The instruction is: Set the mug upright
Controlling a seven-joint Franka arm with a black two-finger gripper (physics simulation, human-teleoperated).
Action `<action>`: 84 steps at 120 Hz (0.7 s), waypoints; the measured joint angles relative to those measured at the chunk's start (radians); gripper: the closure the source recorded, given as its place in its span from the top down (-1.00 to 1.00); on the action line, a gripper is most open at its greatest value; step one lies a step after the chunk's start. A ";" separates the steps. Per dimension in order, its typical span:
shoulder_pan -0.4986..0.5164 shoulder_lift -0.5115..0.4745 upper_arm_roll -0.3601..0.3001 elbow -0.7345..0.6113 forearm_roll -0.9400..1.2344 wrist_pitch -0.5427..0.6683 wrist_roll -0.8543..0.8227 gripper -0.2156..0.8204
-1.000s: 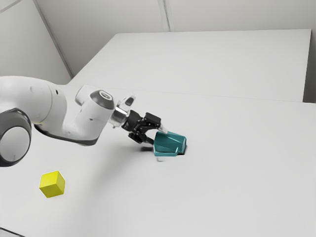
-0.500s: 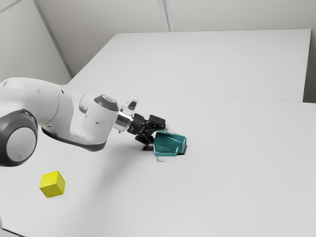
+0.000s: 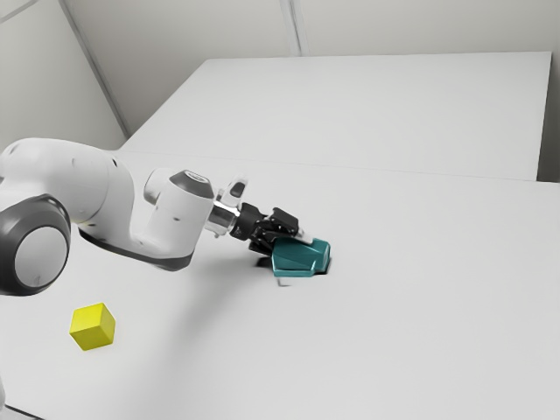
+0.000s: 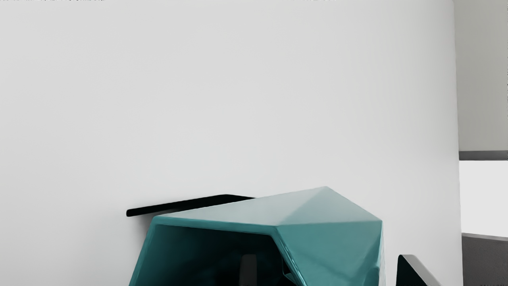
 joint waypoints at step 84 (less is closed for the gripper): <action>-0.014 -0.024 -0.020 0.015 -0.012 0.014 0.023 -0.83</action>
